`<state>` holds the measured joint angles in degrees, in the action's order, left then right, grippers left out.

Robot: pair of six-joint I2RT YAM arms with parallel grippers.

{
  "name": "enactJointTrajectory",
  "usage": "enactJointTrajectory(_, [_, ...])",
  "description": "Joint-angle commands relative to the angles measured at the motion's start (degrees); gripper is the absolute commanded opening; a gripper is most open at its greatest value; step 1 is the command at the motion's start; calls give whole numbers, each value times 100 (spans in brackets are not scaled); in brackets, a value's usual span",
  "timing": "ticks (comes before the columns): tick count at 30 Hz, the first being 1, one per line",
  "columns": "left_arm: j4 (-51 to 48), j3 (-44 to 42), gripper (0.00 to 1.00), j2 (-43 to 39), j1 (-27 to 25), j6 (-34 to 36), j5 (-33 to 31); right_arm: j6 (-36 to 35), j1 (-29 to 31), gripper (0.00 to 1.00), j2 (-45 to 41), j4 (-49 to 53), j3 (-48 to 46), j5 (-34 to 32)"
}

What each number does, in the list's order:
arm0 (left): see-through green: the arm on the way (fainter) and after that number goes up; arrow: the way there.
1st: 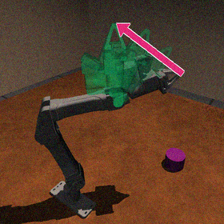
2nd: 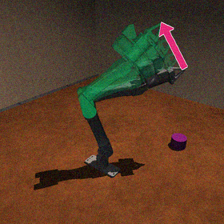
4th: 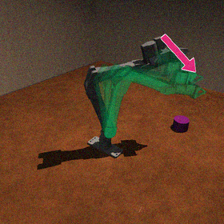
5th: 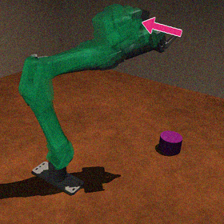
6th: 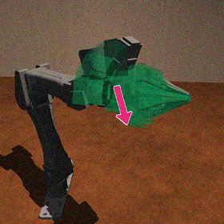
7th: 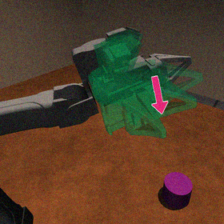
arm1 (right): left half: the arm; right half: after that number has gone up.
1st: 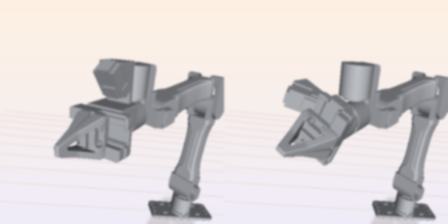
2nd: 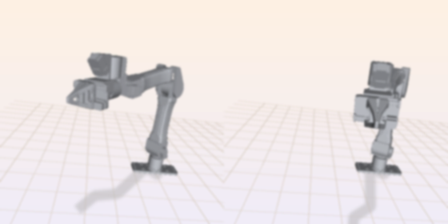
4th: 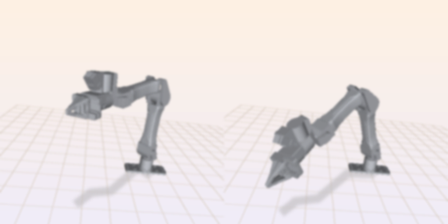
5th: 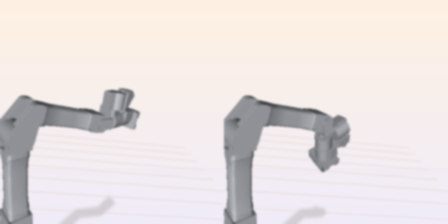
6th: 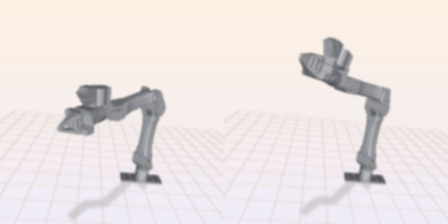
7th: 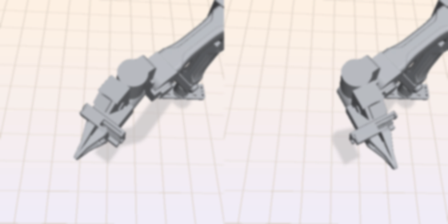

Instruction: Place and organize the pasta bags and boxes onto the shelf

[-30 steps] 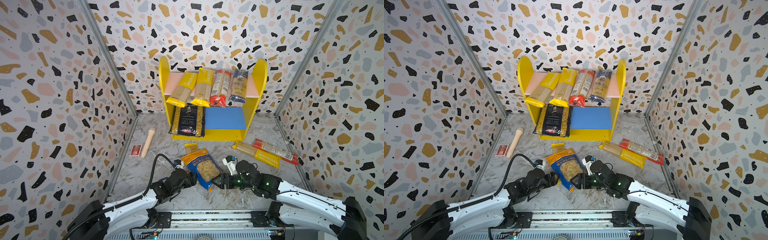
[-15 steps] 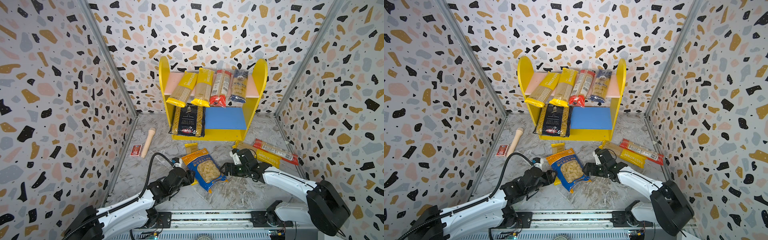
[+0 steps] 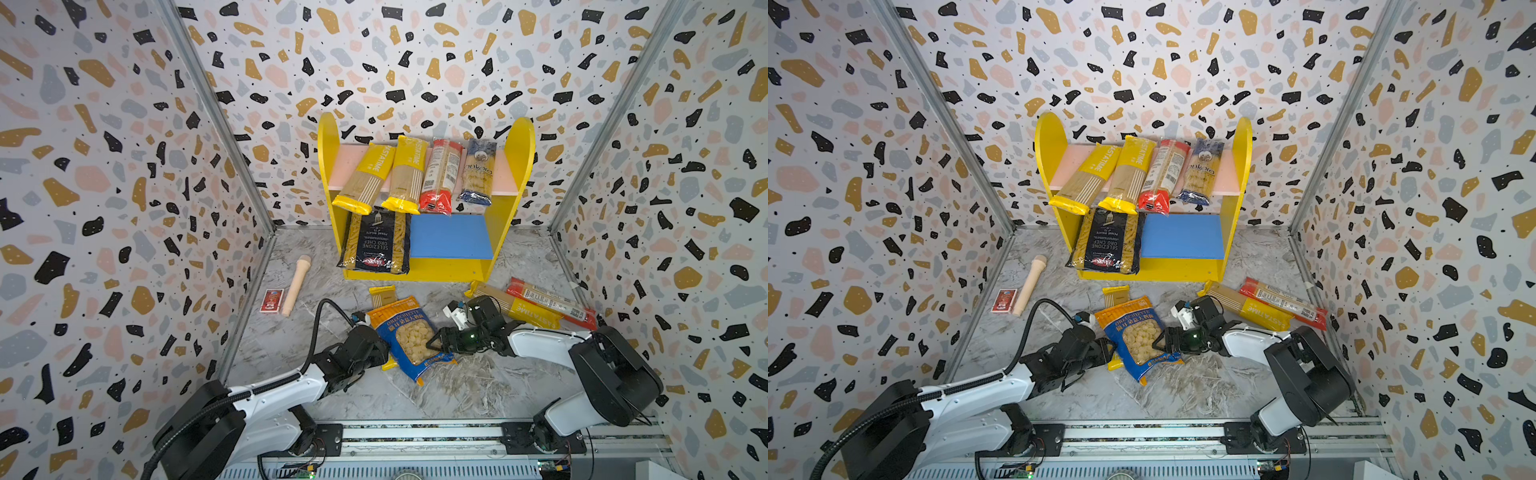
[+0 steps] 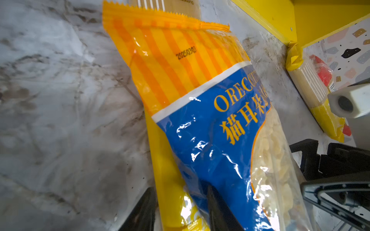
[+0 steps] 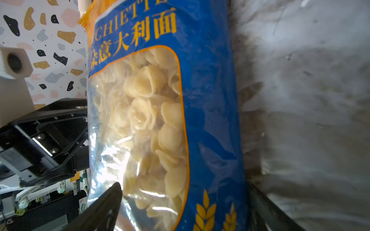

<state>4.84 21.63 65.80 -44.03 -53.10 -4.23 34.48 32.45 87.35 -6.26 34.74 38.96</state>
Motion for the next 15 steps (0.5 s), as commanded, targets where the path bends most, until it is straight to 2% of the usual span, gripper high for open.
enactJointTrajectory(1, [404,166,43,223,66,164,257,-17,77,94,194,-382,112,478])
enactJointTrajectory(11, [731,153,42,707,105,204,447,430,234,94,833,-1615,235,1414])
enactJointTrajectory(15, [903,166,41,958,109,204,574,573,352,94,1082,-1952,334,1593])
